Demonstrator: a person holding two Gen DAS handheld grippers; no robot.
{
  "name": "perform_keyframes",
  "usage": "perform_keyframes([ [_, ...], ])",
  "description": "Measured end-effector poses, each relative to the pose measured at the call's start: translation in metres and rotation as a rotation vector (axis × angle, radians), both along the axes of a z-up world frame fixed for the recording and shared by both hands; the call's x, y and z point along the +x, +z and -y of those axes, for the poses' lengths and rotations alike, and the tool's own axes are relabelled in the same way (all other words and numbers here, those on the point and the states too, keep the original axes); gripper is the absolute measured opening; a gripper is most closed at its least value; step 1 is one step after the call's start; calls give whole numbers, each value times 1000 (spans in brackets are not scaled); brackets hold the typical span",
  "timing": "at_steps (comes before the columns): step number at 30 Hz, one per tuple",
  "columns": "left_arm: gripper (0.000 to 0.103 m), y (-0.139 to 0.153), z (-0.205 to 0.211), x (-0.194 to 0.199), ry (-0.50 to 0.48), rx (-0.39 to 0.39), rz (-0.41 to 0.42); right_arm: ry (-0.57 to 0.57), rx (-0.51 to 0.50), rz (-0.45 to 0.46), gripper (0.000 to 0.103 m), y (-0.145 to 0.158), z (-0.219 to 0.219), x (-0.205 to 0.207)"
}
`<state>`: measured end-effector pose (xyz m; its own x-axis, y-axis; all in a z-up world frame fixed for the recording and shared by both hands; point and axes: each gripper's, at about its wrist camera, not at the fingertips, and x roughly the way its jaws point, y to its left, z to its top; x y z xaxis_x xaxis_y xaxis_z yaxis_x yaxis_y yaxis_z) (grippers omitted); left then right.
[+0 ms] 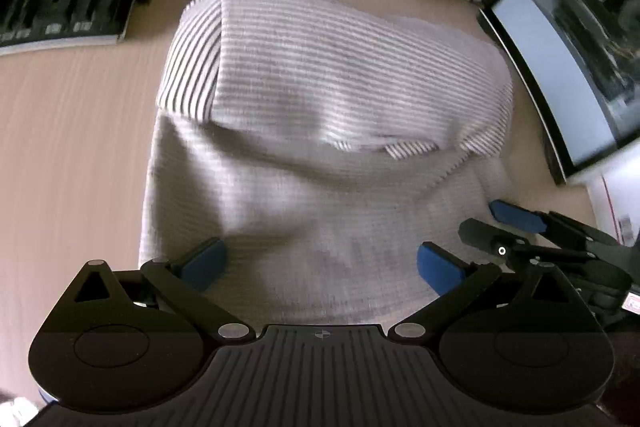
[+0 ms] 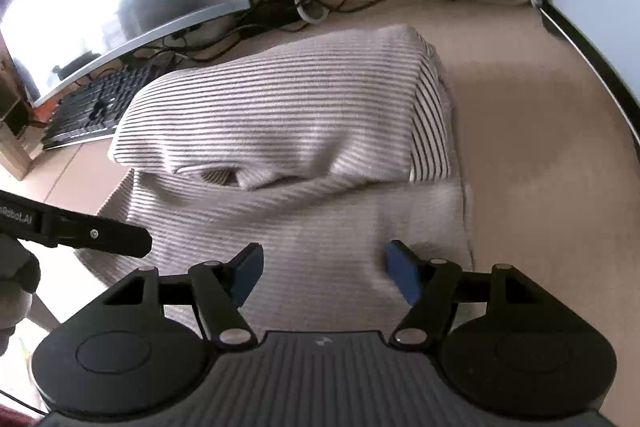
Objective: Fold clothes
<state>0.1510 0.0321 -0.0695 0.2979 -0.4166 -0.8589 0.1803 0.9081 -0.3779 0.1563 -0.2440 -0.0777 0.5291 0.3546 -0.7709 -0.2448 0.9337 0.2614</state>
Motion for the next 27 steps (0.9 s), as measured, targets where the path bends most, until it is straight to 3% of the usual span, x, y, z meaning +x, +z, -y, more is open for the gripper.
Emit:
perform_keyframes([
  [8,103,12,-23,-52,-120,-10,-77,7,42,-39,69,-1,5,-77],
  [11,103,27,-25,-59,-148,12,-18,-6,42,-62,69,3,7,-88],
  [15,103,37,-17,-46,-148,20,62,17,79,6,69,22,6,-82],
  [19,103,25,-14,-37,-115,39,26,82,179,46,69,36,-15,-64],
  [23,103,19,-21,-37,-78,29,-15,150,229,-17,70,38,-49,-33],
  [27,103,22,-38,-33,-38,14,-17,222,238,-147,71,25,-55,-9],
])
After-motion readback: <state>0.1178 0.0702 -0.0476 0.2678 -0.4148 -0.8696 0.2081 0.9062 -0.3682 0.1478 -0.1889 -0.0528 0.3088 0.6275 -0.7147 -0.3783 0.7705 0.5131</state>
